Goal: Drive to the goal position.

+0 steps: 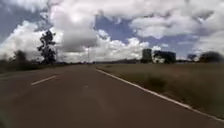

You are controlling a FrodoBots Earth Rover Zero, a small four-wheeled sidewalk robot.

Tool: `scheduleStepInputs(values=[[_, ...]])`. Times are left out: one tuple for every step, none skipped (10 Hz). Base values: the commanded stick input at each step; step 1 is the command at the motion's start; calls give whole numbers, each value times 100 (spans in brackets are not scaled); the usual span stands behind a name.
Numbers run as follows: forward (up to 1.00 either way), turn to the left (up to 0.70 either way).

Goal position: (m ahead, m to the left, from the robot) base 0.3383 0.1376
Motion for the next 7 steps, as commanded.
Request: scheduleStepInputs(values=[[86, 0], [78, 0], [67, 0], [52, 0], [37, 0], [22, 0], [7, 0]])
